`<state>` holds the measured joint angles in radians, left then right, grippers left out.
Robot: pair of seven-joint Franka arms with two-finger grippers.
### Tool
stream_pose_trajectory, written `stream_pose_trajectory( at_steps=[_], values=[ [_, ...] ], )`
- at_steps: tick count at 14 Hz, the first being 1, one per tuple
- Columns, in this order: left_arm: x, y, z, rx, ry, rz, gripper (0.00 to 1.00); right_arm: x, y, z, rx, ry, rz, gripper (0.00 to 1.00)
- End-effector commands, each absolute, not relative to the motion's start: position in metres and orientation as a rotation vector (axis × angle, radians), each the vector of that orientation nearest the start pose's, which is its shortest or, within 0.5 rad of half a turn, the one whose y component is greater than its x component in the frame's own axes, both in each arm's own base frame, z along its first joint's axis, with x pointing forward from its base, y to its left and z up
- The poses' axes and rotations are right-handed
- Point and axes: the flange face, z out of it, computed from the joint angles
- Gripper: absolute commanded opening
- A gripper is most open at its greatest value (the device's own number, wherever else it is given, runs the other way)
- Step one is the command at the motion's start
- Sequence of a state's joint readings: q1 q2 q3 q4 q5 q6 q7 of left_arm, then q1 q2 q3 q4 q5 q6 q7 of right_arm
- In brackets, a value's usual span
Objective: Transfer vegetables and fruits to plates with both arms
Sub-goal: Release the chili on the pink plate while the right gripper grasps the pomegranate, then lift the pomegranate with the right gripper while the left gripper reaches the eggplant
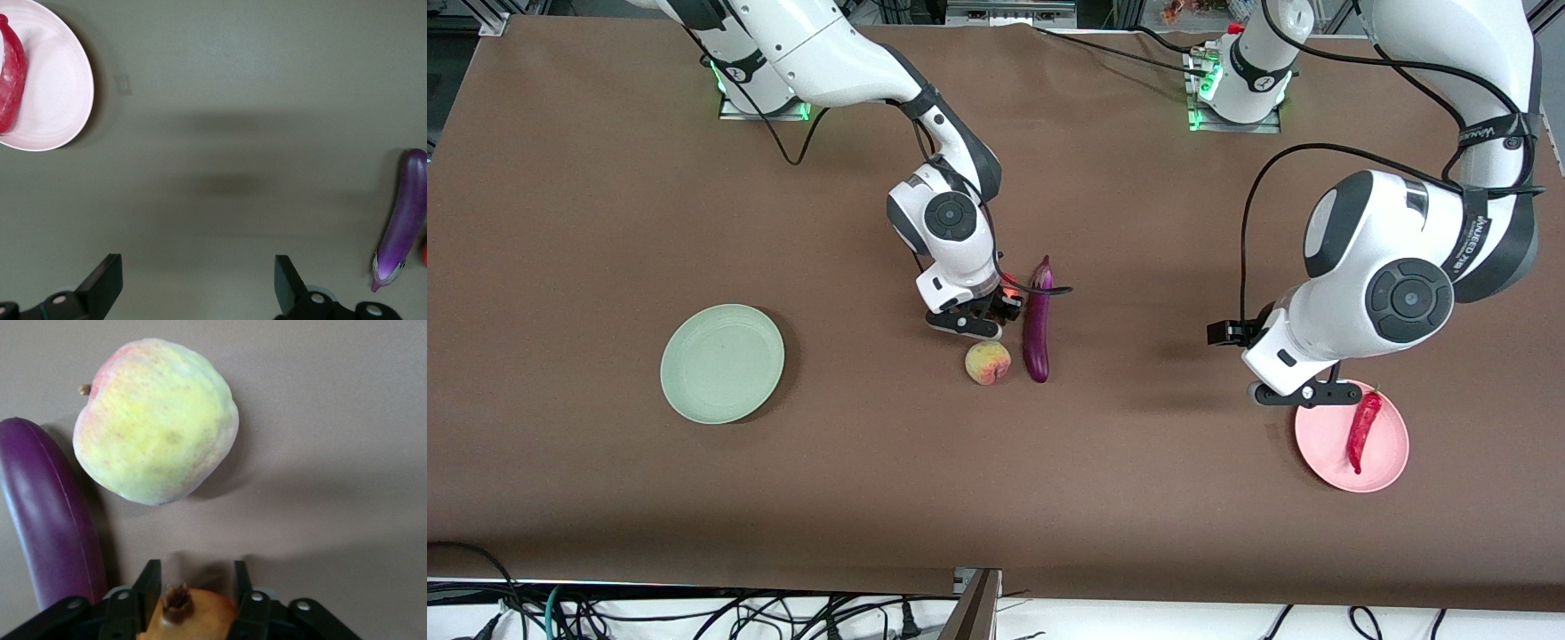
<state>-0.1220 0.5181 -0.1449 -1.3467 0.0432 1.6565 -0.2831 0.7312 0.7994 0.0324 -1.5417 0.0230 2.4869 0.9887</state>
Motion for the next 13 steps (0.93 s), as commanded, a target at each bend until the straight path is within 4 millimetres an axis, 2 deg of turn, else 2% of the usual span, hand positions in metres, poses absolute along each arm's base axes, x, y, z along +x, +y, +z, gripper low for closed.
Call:
stream_pose_trajectory(
  at_steps=[1,5,7,13],
  values=[
    [0.659,-0.161,0.417,-3.087,-0.018,0.321,1.00,0.522,0.499,0.198,-2.974,0.388,-0.114,1.00],
    [0.658,-0.163,0.416,-3.085,-0.015,0.325,1.00,0.518,0.497,0.200,-3.026,0.356,-0.074,1.00],
    [0.658,-0.163,0.415,-3.085,-0.015,0.327,1.00,0.510,0.504,0.197,-3.031,0.333,-0.070,1.00],
    [0.658,-0.163,0.414,-3.083,-0.024,0.332,1.00,0.502,0.510,0.195,-3.040,0.314,-0.050,1.00]
  ],
)
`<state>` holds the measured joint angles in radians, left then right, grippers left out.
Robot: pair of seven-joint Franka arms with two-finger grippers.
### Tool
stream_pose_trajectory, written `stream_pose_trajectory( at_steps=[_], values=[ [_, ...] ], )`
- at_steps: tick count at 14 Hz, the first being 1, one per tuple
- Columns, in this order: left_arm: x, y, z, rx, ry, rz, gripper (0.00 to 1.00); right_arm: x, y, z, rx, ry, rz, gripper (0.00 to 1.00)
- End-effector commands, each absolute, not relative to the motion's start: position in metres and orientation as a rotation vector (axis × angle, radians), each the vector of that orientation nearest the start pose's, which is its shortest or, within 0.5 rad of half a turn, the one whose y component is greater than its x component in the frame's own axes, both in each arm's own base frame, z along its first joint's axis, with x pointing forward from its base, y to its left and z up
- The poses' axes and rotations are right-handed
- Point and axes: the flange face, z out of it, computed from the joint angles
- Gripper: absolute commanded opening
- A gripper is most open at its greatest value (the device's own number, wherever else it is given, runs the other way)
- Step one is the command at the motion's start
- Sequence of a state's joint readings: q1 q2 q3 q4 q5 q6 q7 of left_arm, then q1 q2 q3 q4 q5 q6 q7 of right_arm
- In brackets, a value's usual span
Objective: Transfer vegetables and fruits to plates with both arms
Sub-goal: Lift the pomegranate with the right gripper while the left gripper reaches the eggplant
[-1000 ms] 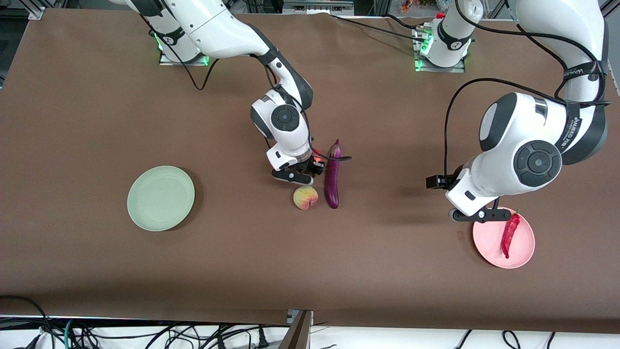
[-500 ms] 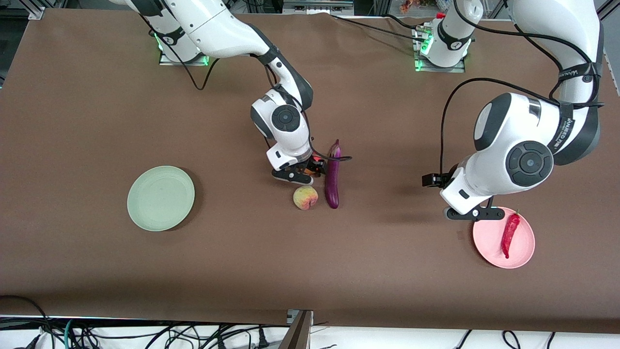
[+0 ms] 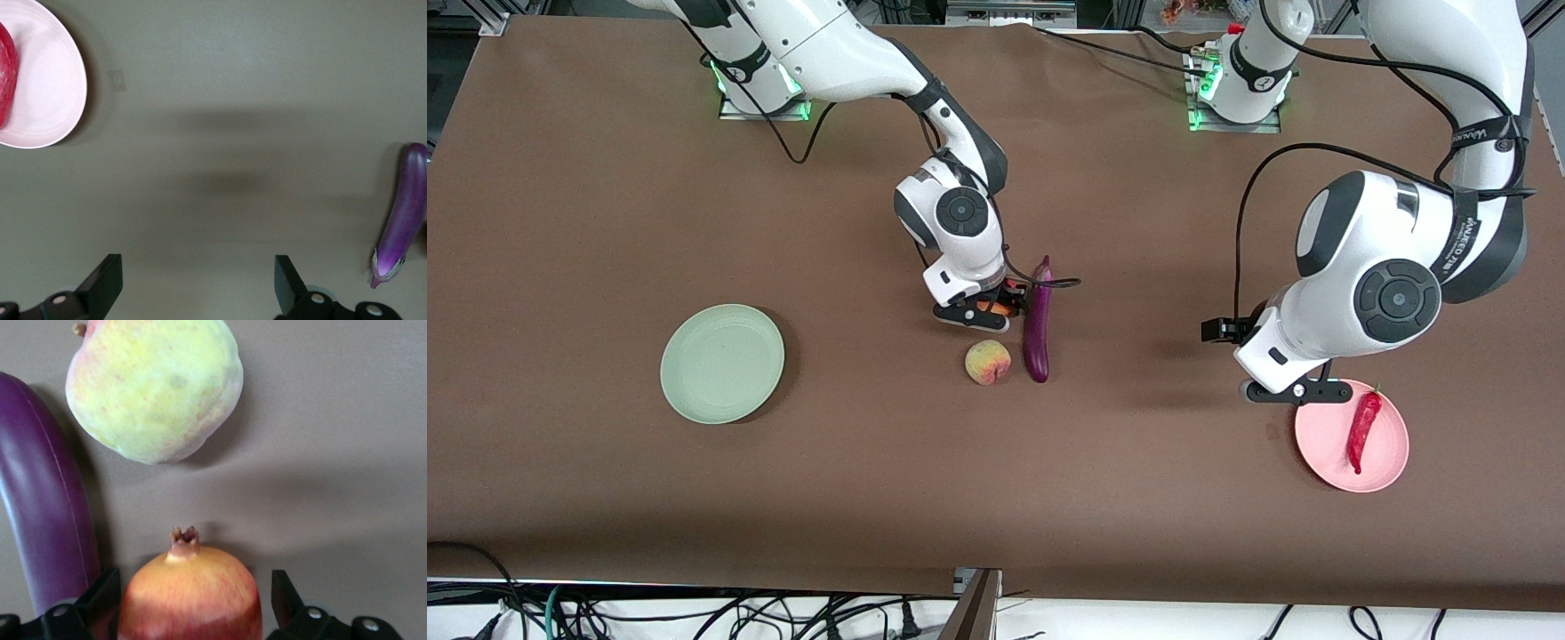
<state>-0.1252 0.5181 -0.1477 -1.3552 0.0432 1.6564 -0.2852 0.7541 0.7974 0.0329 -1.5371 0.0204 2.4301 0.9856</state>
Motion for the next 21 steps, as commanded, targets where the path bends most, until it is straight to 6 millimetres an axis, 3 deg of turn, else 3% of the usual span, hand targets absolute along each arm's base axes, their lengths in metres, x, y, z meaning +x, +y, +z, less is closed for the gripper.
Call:
stream_pose_trajectory(
  at_steps=[1,6,8,9,10,14,15,18,21],
  values=[
    [0.658,-0.162,0.413,-3.082,-0.027,0.334,1.00,0.501,0.512,0.195,-3.041,0.310,-0.049,1.00],
    [0.658,-0.162,0.412,-3.082,-0.027,0.336,1.00,0.494,0.515,0.190,-3.057,0.295,-0.033,0.99],
    [0.658,-0.163,0.412,-3.082,-0.024,0.336,1.00,0.495,0.515,0.191,-3.058,0.292,-0.037,0.81],
    [0.658,-0.163,0.411,-3.082,-0.024,0.339,1.00,0.495,0.515,0.191,-3.057,0.292,-0.038,0.62],
    [0.658,-0.163,0.411,-3.082,-0.024,0.336,1.00,0.496,0.514,0.191,-3.057,0.293,-0.040,0.50],
    [0.649,-0.206,0.403,-3.074,0.048,0.340,1.00,0.502,0.510,0.201,-3.055,0.302,-0.053,0.48],
    [0.645,-0.222,0.401,-3.072,0.085,0.340,1.00,0.508,0.504,0.216,-3.068,0.300,-0.050,0.48],
    [0.636,-0.287,0.372,-3.149,0.147,0.309,1.00,0.539,0.455,0.283,-3.141,0.253,0.004,0.48],
    [0.626,-0.322,0.348,-3.163,0.238,0.310,1.00,0.580,0.377,0.321,-3.194,0.173,0.092,0.48]
  ],
)
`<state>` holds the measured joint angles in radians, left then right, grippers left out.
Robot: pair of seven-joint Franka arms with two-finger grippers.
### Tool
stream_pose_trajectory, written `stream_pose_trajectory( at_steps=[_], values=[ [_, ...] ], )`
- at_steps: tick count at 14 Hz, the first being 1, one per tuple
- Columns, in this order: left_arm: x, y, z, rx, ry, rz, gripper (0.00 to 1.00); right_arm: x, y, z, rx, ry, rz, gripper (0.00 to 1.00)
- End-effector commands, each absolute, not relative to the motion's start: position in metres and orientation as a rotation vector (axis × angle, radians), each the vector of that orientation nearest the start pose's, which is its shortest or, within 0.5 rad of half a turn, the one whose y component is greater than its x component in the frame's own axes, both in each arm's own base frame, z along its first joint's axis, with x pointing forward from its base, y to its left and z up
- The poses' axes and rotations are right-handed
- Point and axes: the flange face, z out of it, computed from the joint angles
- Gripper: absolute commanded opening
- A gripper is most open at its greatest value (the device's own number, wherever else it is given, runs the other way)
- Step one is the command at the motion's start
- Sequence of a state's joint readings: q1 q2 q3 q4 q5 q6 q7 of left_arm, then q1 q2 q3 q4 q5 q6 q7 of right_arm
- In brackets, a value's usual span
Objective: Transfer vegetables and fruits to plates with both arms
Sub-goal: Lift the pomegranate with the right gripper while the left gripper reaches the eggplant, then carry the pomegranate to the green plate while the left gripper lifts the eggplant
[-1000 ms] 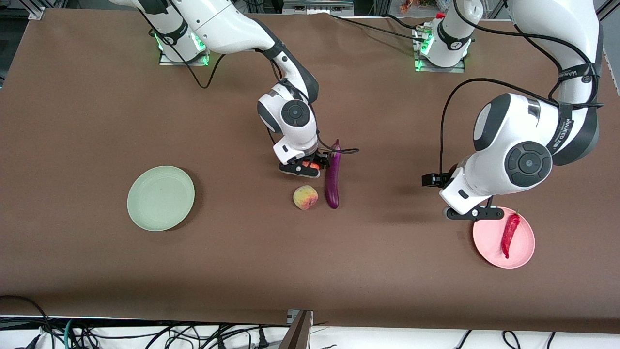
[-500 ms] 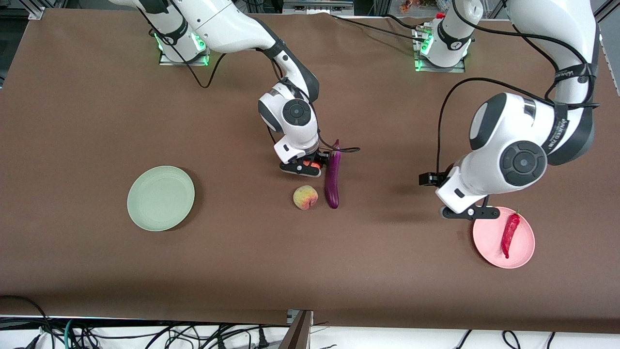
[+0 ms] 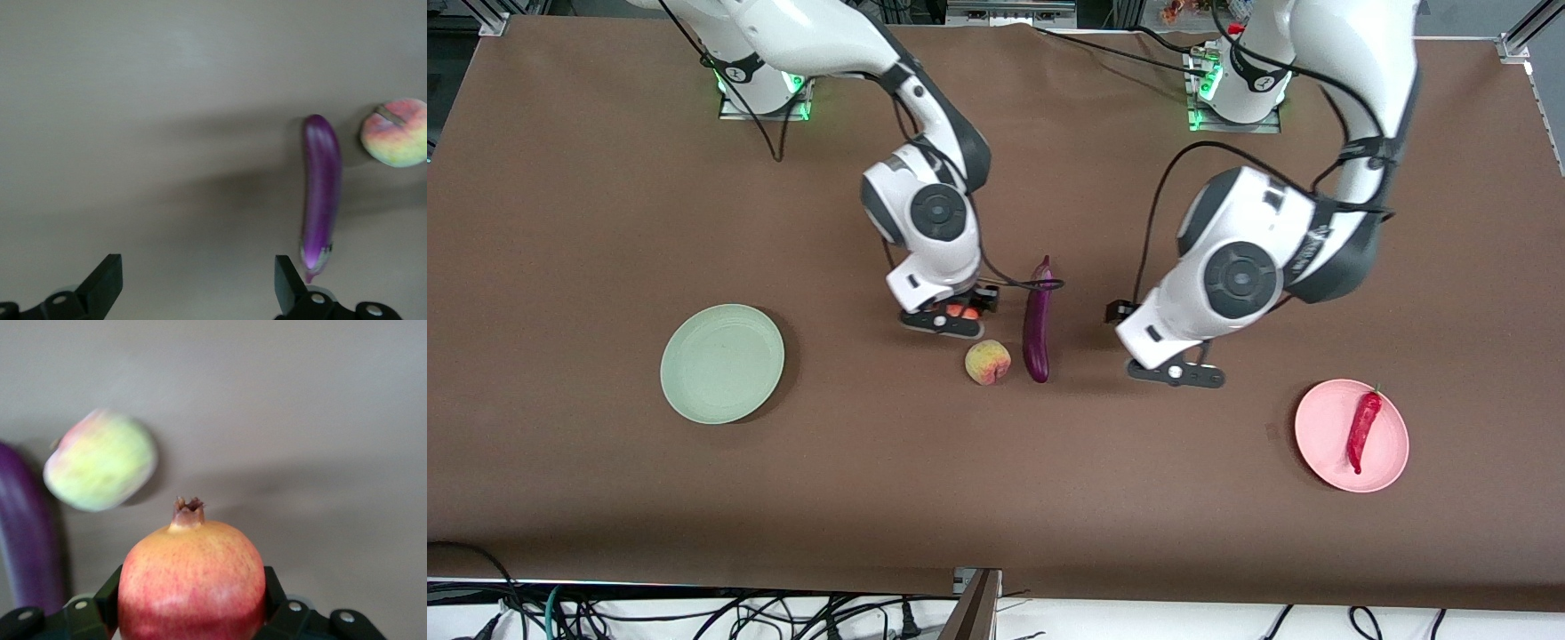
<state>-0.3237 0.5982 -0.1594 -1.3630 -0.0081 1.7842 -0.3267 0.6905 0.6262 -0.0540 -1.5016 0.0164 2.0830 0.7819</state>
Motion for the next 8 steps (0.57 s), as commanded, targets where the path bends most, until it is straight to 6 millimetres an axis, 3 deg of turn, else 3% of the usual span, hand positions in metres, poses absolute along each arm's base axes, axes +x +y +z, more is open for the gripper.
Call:
stream_pose_trajectory(
  at_steps=[1,5,7,8],
  values=[
    [0.627,-0.334,0.340,-3.209,0.238,0.287,1.00,0.593,0.348,0.330,-3.205,0.138,0.123,0.48],
    [0.618,-0.375,0.295,-3.314,0.252,0.275,1.00,0.649,0.192,0.331,-3.209,-0.087,0.253,0.48],
    [0.605,-0.391,0.264,-3.326,0.264,0.221,1.00,0.671,0.100,0.316,-3.181,-0.145,0.287,0.48],
    [0.600,-0.393,0.251,-3.336,0.258,0.182,1.00,0.676,0.064,0.304,-3.171,-0.158,0.310,0.48]
  ],
)
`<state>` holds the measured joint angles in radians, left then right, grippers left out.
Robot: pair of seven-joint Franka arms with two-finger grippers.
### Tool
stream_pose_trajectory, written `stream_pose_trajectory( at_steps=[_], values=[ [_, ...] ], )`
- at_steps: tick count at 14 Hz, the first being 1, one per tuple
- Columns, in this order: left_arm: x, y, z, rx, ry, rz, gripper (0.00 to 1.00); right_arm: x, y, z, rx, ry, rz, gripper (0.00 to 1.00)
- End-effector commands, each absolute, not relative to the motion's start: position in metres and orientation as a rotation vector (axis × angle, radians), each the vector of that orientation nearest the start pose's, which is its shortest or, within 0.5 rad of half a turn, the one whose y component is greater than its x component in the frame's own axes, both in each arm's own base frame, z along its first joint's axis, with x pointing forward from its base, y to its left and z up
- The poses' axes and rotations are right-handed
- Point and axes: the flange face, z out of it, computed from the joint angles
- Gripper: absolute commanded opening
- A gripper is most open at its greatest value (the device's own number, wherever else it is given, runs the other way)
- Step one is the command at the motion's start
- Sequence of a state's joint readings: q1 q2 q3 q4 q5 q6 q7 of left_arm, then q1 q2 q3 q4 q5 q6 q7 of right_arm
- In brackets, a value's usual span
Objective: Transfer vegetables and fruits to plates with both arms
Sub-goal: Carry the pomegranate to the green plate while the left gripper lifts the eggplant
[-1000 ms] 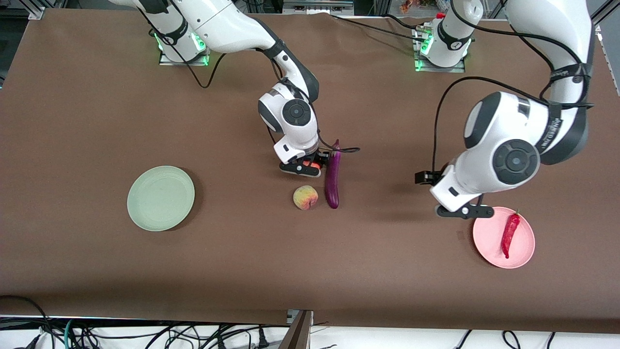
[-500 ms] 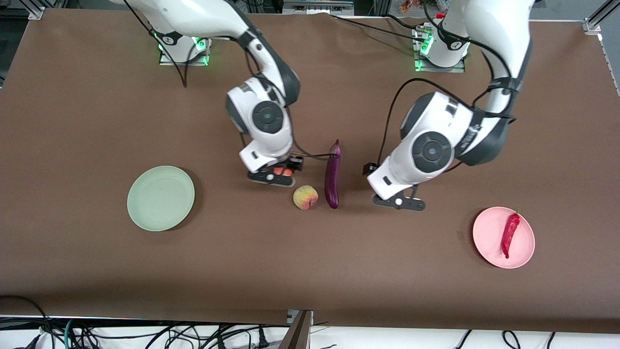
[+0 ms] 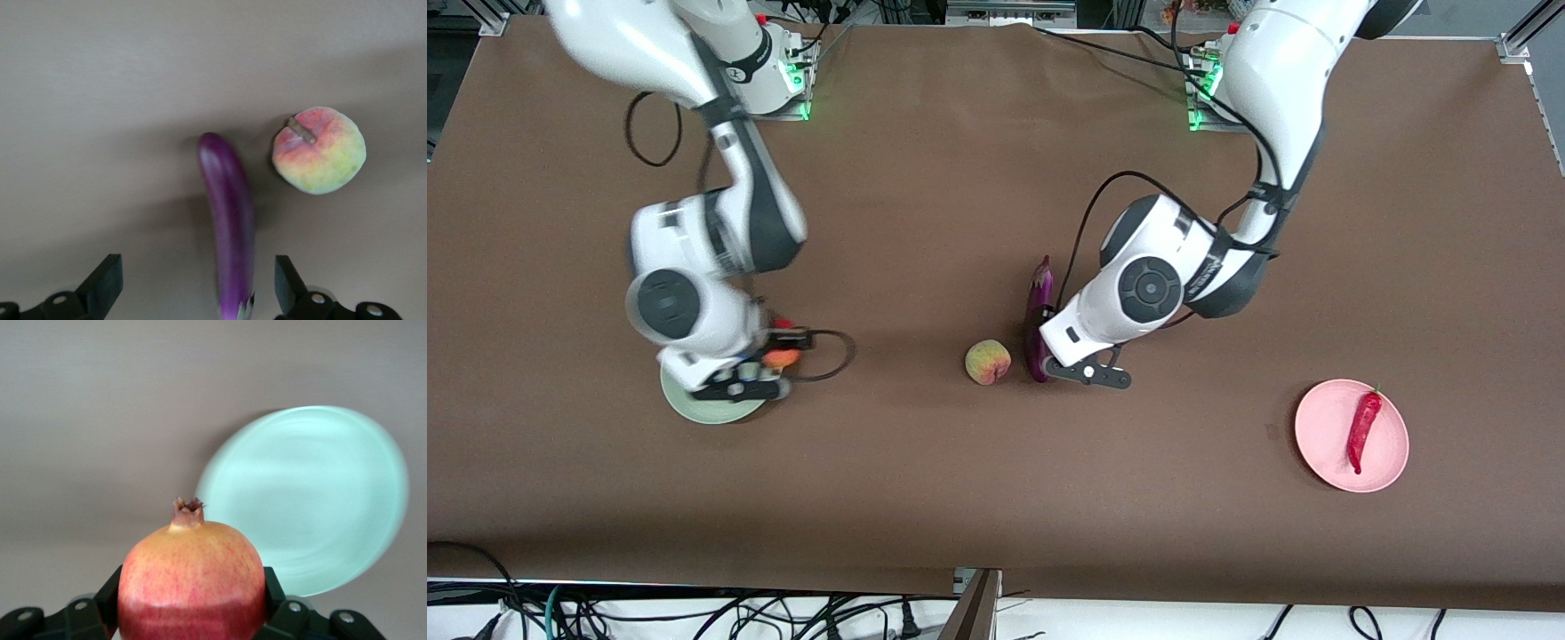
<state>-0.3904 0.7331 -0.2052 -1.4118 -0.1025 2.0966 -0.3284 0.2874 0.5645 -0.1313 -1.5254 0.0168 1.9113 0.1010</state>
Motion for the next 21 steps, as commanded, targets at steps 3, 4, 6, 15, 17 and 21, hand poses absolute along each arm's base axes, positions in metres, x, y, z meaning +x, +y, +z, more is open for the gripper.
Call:
stream_pose_trajectory(
  at_steps=[3,4,6,15,17,21],
  values=[
    [0.578,-0.406,0.212,-3.324,0.293,0.162,1.00,0.680,0.019,0.279,-3.161,-0.164,0.333,0.48],
    [0.572,-0.413,0.205,-3.322,0.292,0.171,1.00,0.681,0.010,0.269,-3.163,-0.144,0.339,0.48],
    [0.557,-0.424,0.184,-3.302,0.293,0.222,0.76,0.682,-0.004,0.247,-3.163,-0.113,0.346,0.49],
    [0.599,-0.352,0.241,-3.276,0.133,0.299,0.18,0.683,-0.009,0.203,-3.170,-0.106,0.332,0.49],
    [0.623,-0.296,0.290,-3.273,0.068,0.315,0.17,0.683,-0.008,0.200,-3.169,-0.109,0.340,0.51],
    [0.665,-0.159,0.335,-3.299,0.146,0.282,0.18,0.687,-0.007,0.213,-3.172,-0.115,0.313,0.99]
  ],
)
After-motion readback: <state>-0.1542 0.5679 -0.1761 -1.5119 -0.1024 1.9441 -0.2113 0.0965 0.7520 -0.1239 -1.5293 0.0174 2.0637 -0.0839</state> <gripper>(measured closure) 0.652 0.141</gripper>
